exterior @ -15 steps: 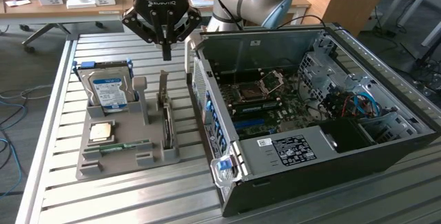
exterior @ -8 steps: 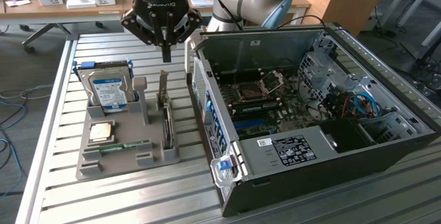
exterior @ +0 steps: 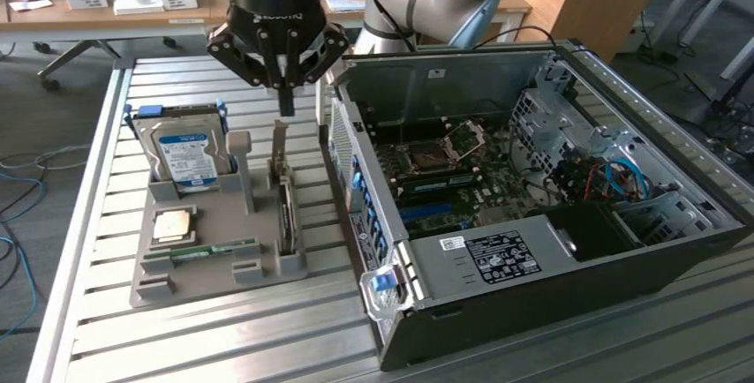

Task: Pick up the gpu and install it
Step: 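Reach for the gpu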

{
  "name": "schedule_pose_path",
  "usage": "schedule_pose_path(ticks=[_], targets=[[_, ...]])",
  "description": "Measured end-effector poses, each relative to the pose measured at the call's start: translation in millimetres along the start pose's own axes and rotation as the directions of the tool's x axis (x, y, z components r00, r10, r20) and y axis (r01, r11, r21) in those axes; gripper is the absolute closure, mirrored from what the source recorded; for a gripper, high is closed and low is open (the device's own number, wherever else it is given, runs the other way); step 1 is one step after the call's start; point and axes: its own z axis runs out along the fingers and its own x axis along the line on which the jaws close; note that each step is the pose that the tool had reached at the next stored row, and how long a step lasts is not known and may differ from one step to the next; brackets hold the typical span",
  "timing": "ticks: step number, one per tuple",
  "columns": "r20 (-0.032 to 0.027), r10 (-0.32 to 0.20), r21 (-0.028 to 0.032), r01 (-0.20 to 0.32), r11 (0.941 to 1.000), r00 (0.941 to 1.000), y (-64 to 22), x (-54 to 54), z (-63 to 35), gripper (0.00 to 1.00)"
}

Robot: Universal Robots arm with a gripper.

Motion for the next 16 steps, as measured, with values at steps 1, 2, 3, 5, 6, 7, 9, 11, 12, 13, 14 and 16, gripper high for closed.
schedule_pose_path(ticks=[1,2,3,5,6,7,9,11,12,13,14,16], targets=[[0.0000,0.000,0.0000,0.000,1.0000,1.0000,-2.2,-0.1,-0.1,0.89],[0.0000,0.000,0.0000,0.000,1.0000,1.0000,-4.1,-0.2,-0.2,0.89],[0.0000,0.000,0.0000,0.000,1.0000,1.0000,-5.9,-0.2,-0.2,0.89],[0.0000,0.000,0.0001,0.000,1.0000,1.0000,-9.1,-0.3,-0.4,0.89],[0.0000,0.000,0.0001,0.000,1.0000,1.0000,-10.5,-0.4,-0.4,0.89],[0.0000,0.000,0.0002,0.000,1.0000,1.0000,-11.4,-0.3,-0.4,0.89],[0.0002,0.000,0.0001,0.000,1.0000,1.0000,-12.1,0.7,-0.2,0.89],[0.0000,0.000,0.0003,0.000,1.0000,1.0000,-12.6,2.8,-0.1,0.89],[0.0000,0.000,0.0002,0.000,1.0000,1.0000,-12.8,4.4,0.1,0.89],[0.0000,0.000,0.0002,0.000,1.0000,1.0000,-12.9,6.0,0.2,0.89],[0.0001,0.000,0.0002,0.000,1.0000,1.0000,-13.0,7.9,0.4,0.89],[0.0001,0.000,0.0002,0.000,1.0000,1.0000,-13.3,11.5,0.7,0.89]])
